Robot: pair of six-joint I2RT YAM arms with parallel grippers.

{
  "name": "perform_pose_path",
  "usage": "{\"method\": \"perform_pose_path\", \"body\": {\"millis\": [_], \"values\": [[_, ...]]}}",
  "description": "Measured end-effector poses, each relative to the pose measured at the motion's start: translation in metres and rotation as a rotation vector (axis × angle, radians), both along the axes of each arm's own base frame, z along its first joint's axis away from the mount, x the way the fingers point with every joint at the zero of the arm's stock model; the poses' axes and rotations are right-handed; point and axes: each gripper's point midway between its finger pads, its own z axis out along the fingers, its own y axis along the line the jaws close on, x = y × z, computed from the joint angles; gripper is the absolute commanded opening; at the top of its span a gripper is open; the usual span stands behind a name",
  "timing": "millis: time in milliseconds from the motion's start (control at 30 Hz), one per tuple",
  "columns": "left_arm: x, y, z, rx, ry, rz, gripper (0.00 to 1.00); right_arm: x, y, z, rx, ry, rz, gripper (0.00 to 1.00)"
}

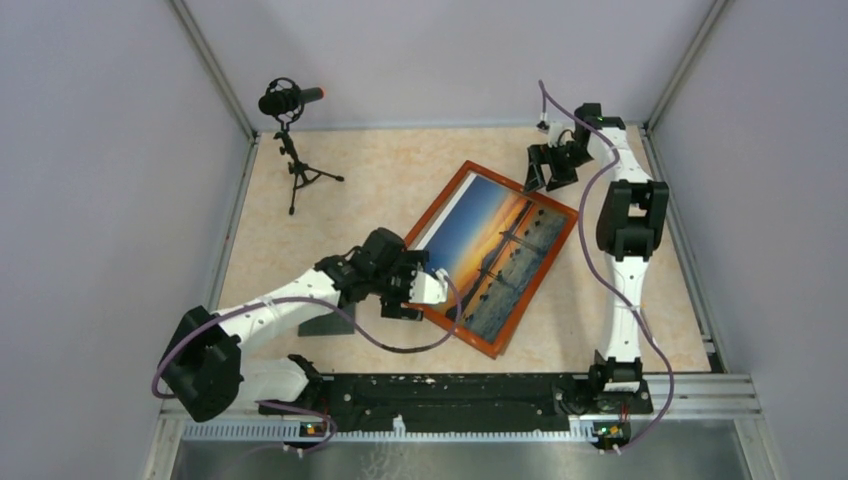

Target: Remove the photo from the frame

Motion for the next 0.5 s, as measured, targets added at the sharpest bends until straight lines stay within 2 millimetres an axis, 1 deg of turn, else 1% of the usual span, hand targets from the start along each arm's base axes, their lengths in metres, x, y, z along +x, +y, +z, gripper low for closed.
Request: {"method": "perform_pose_path", "body": {"millis": [67, 167, 267, 333, 400, 500], "values": [[-0.010, -0.003, -0.013, 0.023, -0.025, -0.030, 0.99, -0.002, -0.004, -0.005, -0.002, 0.007, -0.001, 0.92], [-0.025, -0.012, -0.019, 0.020, -0.094, -0.103, 0.99, -0.008, -0.008, -0.017, 0.000, 0.032, -0.003, 0.91], [-0.043, -0.023, -0.025, 0.013, -0.153, -0.194, 0.99, -0.010, -0.010, -0.018, 0.013, 0.030, -0.001, 0.91], [-0.048, -0.028, -0.031, 0.024, -0.181, -0.227, 0.99, -0.011, -0.008, -0.017, 0.022, 0.027, 0.005, 0.91], [-0.046, -0.029, -0.041, 0.050, -0.201, -0.230, 0.99, -0.013, -0.006, -0.017, 0.033, 0.027, 0.012, 0.91], [-0.033, -0.026, -0.054, 0.098, -0.241, -0.199, 0.99, -0.018, -0.003, -0.017, 0.050, 0.033, 0.025, 0.91]]}}
